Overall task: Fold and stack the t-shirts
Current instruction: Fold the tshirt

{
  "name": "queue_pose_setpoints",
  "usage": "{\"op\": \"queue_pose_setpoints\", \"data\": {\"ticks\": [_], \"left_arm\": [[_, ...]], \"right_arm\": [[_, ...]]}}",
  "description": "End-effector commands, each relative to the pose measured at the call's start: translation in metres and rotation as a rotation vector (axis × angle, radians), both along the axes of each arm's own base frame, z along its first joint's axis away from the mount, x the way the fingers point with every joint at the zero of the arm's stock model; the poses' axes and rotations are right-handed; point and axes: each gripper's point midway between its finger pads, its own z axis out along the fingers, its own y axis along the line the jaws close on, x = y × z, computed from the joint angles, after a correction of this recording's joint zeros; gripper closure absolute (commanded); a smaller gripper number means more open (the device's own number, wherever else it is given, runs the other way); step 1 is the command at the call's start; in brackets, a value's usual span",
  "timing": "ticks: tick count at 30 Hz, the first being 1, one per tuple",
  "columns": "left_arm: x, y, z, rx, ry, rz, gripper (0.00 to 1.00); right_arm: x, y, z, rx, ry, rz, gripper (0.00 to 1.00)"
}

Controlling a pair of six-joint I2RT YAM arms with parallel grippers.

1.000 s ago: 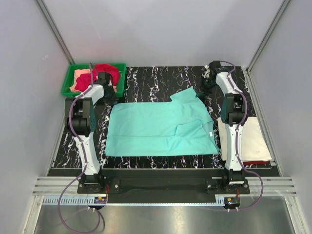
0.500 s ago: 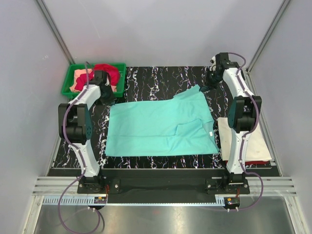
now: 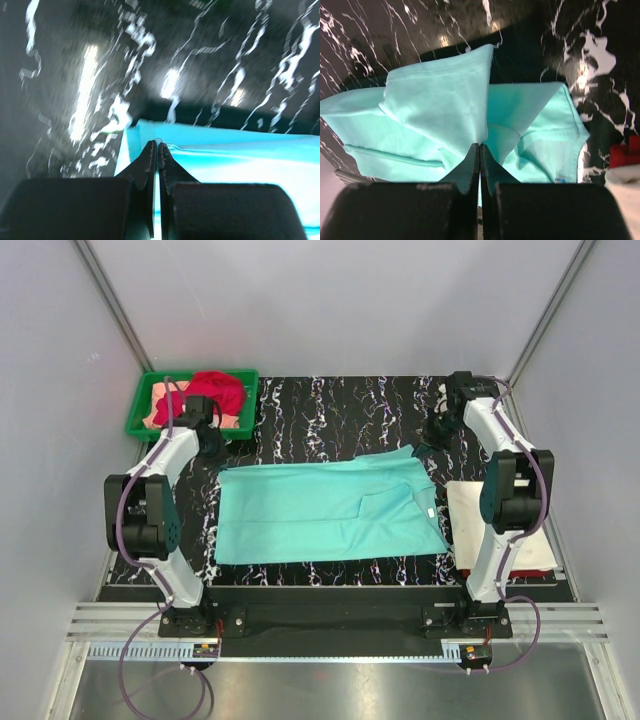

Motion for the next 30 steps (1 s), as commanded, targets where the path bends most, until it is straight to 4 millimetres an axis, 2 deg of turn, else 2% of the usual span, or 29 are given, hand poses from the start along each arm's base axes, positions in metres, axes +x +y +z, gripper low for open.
{"op": "queue_pose_setpoints", "data": {"ticks": [1, 9, 11, 18, 30], "left_arm": [[-0.012, 0.011, 0.015, 0.043, -0.022, 0.040, 1.00], [-0.035, 0.012, 0.009, 0.040, 0.000, 0.072, 1.00], [-0.045, 0.018, 0.004, 0.069, 0.030, 0.098, 1.00], [-0.067, 0.018, -0.015, 0.062, 0.085, 0.136, 1.00], [-0.077, 0.015, -0.039, 0.049, 0.152, 0.147, 1.00]], "right_arm": [[-0.013, 0.000, 0.032, 0.002, -0.069, 0.008, 1.00], [-0.039, -0.012, 0.026, -0.034, -0.050, 0.005, 1.00], [-0.045, -0.011, 0.025, -0.027, -0.035, 0.005, 1.00], [-0.073, -0.011, 0.009, -0.022, 0.007, 0.003, 1.00], [-0.081, -0.015, -0.022, -0.042, 0.068, 0.004, 1.00]]}}
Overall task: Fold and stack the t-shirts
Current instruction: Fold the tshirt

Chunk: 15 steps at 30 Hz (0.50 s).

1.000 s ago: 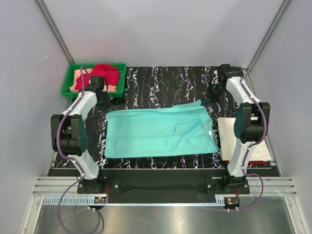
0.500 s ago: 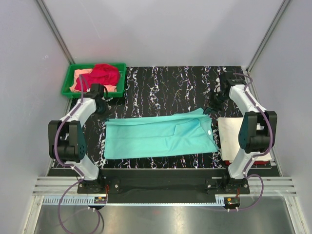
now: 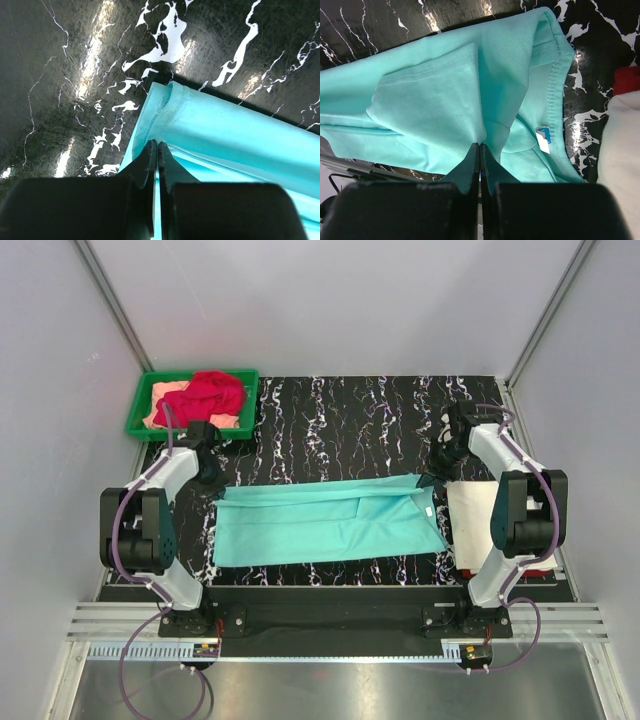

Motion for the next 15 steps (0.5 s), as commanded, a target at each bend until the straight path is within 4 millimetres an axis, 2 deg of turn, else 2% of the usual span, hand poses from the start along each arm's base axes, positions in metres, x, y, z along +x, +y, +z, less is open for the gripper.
{"op": "queue_pose_setpoints", "data": {"ticks": [1, 4, 15], "left_arm": [[-0.001, 0.005, -0.008, 0.020, 0.007, 0.028, 1.00], [-0.005, 0.003, -0.012, 0.012, 0.017, 0.035, 1.00], [-0.014, 0.002, -0.022, 0.002, 0.038, 0.054, 1.00]], "right_arm": [[0.003, -0.007, -0.004, -0.028, -0.018, 0.002, 1.00], [-0.001, -0.010, -0.014, -0.053, 0.005, 0.000, 1.00], [-0.007, -0.016, -0.029, -0.078, 0.045, -0.013, 1.00]]}}
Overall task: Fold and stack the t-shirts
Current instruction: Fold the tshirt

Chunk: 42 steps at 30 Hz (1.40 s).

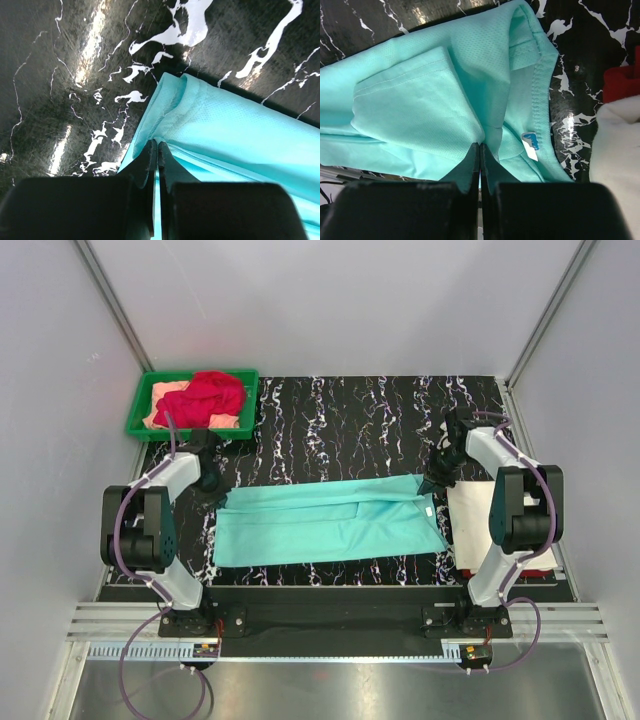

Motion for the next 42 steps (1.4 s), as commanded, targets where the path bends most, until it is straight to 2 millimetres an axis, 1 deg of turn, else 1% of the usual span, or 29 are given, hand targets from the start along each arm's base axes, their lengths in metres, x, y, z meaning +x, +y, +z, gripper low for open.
{"op": "queue_pose_setpoints", "data": {"ticks": [1, 5, 8, 9, 10, 11, 12, 13, 16, 17, 19, 20, 21, 22, 23, 24, 25, 26, 27, 28, 29, 30, 31, 32, 33, 34, 36, 38, 42], "left_arm": [[0.002, 0.004, -0.002, 0.017, -0.015, 0.019, 1.00], [0.001, 0.006, -0.001, 0.026, -0.021, 0.026, 1.00], [-0.002, 0.010, 0.004, 0.050, -0.019, 0.048, 0.93], [-0.006, 0.014, 0.006, 0.073, -0.023, 0.073, 0.86], [-0.005, 0.016, 0.017, 0.079, -0.062, 0.086, 0.68], [-0.008, 0.017, 0.022, 0.086, -0.070, 0.096, 0.58], [-0.011, 0.018, 0.027, 0.083, -0.081, 0.119, 0.52], [-0.011, 0.018, 0.041, 0.079, -0.127, 0.134, 0.47], [-0.018, 0.018, 0.061, 0.077, -0.175, 0.165, 0.41], [-0.018, 0.019, 0.075, 0.074, -0.219, 0.166, 0.41], [-0.012, 0.018, 0.089, 0.077, -0.279, 0.127, 0.42], [-0.002, 0.015, 0.097, 0.070, -0.336, 0.105, 0.44], [0.002, 0.006, 0.102, 0.030, -0.362, 0.053, 0.47], [0.007, -0.002, 0.101, -0.009, -0.376, 0.019, 0.48], [0.020, -0.014, 0.103, -0.064, -0.420, -0.024, 0.51], [0.023, -0.037, 0.093, -0.180, -0.385, -0.095, 0.57], [0.026, -0.049, 0.087, -0.234, -0.370, -0.123, 0.61], [0.034, -0.062, 0.086, -0.286, -0.377, -0.154, 0.64], [0.032, -0.076, 0.066, -0.345, -0.298, -0.178, 0.68], [0.032, -0.088, 0.060, -0.364, -0.269, -0.213, 0.71], [0.034, -0.096, 0.057, -0.380, -0.236, -0.232, 0.74], [0.031, -0.103, 0.051, -0.407, -0.206, -0.248, 0.78], [0.028, -0.109, 0.041, -0.422, -0.169, -0.250, 0.79], [0.025, -0.112, 0.037, -0.432, -0.153, -0.245, 0.81], [0.018, -0.111, 0.028, -0.432, -0.122, -0.222, 0.82], [0.015, -0.110, 0.026, -0.426, -0.119, -0.216, 0.83], [0.006, -0.105, 0.018, -0.403, -0.089, -0.202, 0.83], [-0.003, -0.101, 0.011, -0.384, -0.045, -0.194, 0.84], [-0.008, -0.092, 0.003, -0.342, -0.012, -0.170, 0.89]], "right_arm": [[0.001, -0.010, -0.006, -0.047, -0.009, -0.002, 1.00], [-0.002, -0.012, -0.014, -0.059, 0.012, -0.009, 1.00], [-0.002, -0.013, -0.017, -0.065, 0.025, -0.011, 1.00], [-0.004, -0.014, -0.015, -0.071, 0.031, -0.010, 1.00], [-0.004, -0.016, -0.013, -0.083, 0.029, -0.014, 0.99], [-0.004, -0.017, -0.006, -0.088, 0.010, -0.016, 0.97], [-0.006, -0.018, -0.002, -0.093, 0.014, -0.019, 0.94], [-0.004, -0.019, 0.004, -0.099, -0.001, -0.022, 0.89], [-0.005, -0.019, 0.025, -0.100, -0.036, -0.037, 0.82], [-0.005, -0.018, 0.035, -0.096, -0.059, -0.043, 0.74], [0.000, -0.010, 0.049, -0.063, -0.101, -0.034, 0.67], [0.003, -0.006, 0.054, -0.048, -0.120, -0.026, 0.63], [0.005, -0.001, 0.058, -0.035, -0.132, -0.014, 0.60], [0.008, 0.013, 0.065, 0.003, -0.150, 0.020, 0.59], [0.011, 0.023, 0.066, 0.023, -0.159, 0.040, 0.58], [0.014, 0.032, 0.062, 0.039, -0.151, 0.058, 0.57], [0.021, 0.046, 0.068, 0.068, -0.169, 0.079, 0.56], [0.019, 0.070, 0.069, 0.094, -0.166, 0.128, 0.55], [0.024, 0.084, 0.062, 0.121, -0.152, 0.141, 0.54], [0.026, 0.103, 0.067, 0.180, -0.153, 0.162, 0.53], [0.028, 0.127, 0.062, 0.226, -0.136, 0.164, 0.53], [0.027, 0.142, 0.062, 0.263, -0.125, 0.174, 0.53], [0.028, 0.159, 0.067, 0.312, -0.122, 0.191, 0.53], [0.030, 0.172, 0.058, 0.335, -0.091, 0.182, 0.53], [0.024, 0.190, 0.056, 0.352, -0.071, 0.215, 0.53], [0.027, 0.203, 0.062, 0.375, -0.075, 0.230, 0.53], [0.022, 0.220, 0.050, 0.391, -0.030, 0.259, 0.56], [0.023, 0.227, 0.041, 0.406, -0.002, 0.247, 0.68], [0.023, 0.227, 0.025, 0.391, 0.017, 0.234, 0.77]]}}
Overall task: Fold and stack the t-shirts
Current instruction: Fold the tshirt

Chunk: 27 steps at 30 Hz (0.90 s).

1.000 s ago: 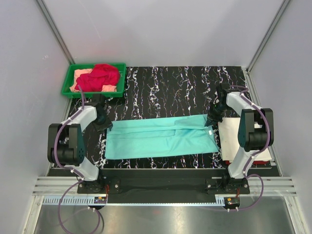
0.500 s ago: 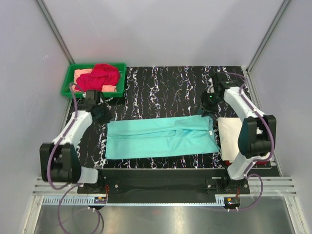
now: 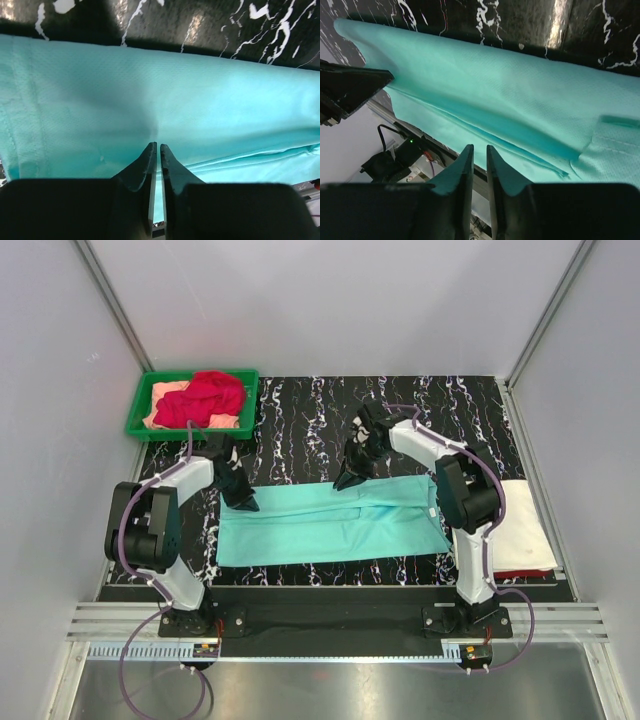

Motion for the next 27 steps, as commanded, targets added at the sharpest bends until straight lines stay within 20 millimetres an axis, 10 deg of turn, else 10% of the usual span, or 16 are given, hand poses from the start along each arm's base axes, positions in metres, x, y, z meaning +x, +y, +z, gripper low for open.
{"op": "queue_pose_setpoints", "data": {"ticks": [1, 8, 18, 27], "left_arm": [[-0.004, 0.004, 0.000, 0.013, 0.009, 0.018, 0.89], [-0.017, 0.006, -0.012, 0.019, 0.062, 0.039, 0.95], [0.011, 0.000, 0.096, -0.001, -0.291, 0.004, 0.91], [0.020, 0.016, 0.024, 0.040, -0.082, 0.062, 1.00]], "right_arm": [[0.014, 0.008, 0.011, 0.053, -0.021, -0.019, 0.78], [0.006, -0.002, -0.011, -0.010, 0.020, -0.022, 0.79], [-0.022, -0.022, -0.024, -0.063, 0.046, -0.032, 0.80], [-0.044, -0.029, -0.024, -0.053, 0.074, -0.059, 0.79]]}}
